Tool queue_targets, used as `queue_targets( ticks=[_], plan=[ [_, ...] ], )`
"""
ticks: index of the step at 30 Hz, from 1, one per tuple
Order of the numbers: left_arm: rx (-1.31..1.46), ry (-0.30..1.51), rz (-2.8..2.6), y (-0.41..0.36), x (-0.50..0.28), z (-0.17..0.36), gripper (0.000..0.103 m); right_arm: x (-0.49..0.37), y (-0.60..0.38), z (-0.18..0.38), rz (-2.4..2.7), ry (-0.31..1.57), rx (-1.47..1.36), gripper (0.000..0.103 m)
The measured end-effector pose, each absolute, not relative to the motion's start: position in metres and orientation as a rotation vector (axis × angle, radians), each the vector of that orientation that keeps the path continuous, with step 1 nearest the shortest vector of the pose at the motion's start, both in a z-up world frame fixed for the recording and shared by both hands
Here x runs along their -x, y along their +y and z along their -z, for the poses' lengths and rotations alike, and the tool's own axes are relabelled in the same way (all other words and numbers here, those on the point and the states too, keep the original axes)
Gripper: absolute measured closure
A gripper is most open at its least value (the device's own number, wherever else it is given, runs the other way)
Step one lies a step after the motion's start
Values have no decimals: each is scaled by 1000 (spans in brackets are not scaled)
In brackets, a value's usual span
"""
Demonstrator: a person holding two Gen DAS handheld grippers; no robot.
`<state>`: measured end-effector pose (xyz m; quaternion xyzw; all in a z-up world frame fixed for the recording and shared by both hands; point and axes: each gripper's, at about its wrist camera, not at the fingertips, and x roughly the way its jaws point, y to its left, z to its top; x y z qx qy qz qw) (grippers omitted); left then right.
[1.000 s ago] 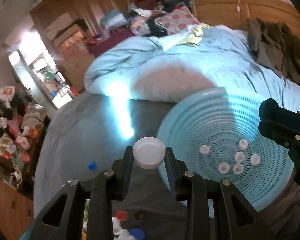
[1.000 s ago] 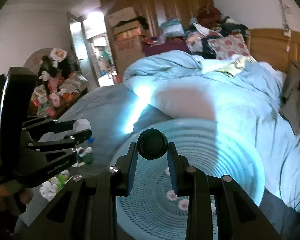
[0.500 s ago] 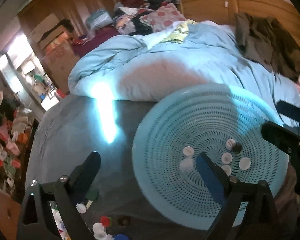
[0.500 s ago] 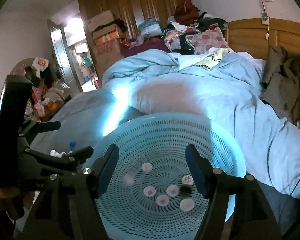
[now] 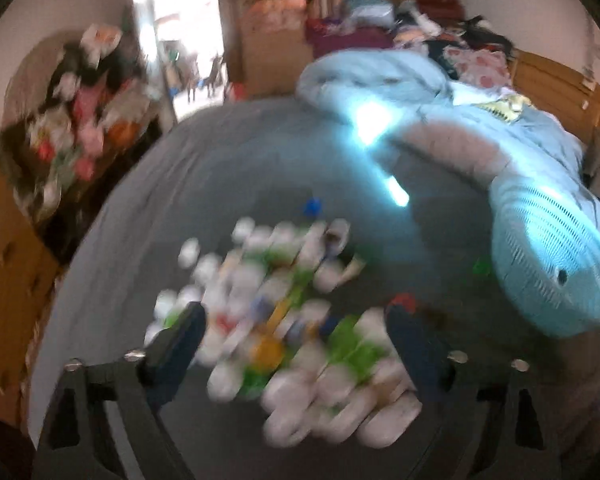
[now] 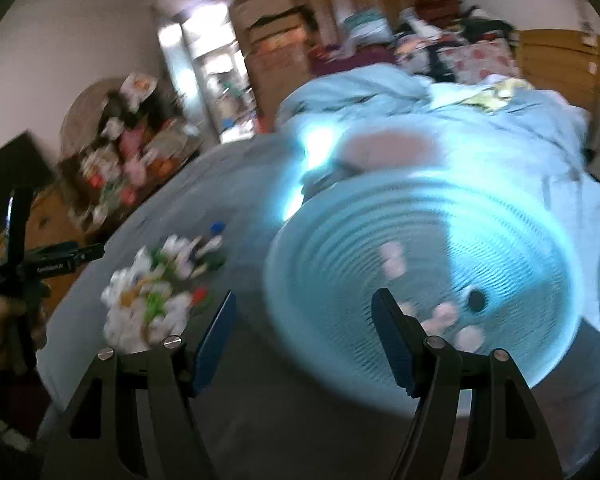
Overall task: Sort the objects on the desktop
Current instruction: 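Move back to the heap and grasp a white cap with the left tool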
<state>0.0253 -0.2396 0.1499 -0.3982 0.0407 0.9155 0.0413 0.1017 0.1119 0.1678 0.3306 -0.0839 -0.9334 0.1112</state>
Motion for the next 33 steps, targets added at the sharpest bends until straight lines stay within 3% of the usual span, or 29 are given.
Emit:
queue_targets(
  ticks=[2, 7, 10, 12, 19, 23, 30, 33],
  plan=[
    [1314, 109, -2775, -257, -34, -120, 40, -103, 96, -156, 2702, -213, -1011, 38],
    [1438, -22, -2749, -285, -45, -64, 44, -114, 63, -134, 2617, -140, -1094, 38],
    [1439, 103, -2693, -266, -43, -48, 41, -119, 49, -126, 2584, -107, -1128, 38],
    [1479, 93, -2699, -269, -37, -34, 40, -119, 40, -123, 2573, -86, -1141, 38],
    [1475, -125, -2890, -329, -59, -34, 41, -122, 18, -119, 2567, -19, -1138, 38],
    [1377, -123, -2815, -327, -76, -34, 41, -117, 1, -105, 2509, -26, -1185, 38],
    [1267, -490, -2851, -376, -80, -40, 41, -127, -18, -98, 2455, 38, -1200, 38],
    [1254, -507, -2862, -389, -70, -42, 41, -124, -16, -92, 2452, 22, -1236, 38]
  ],
)
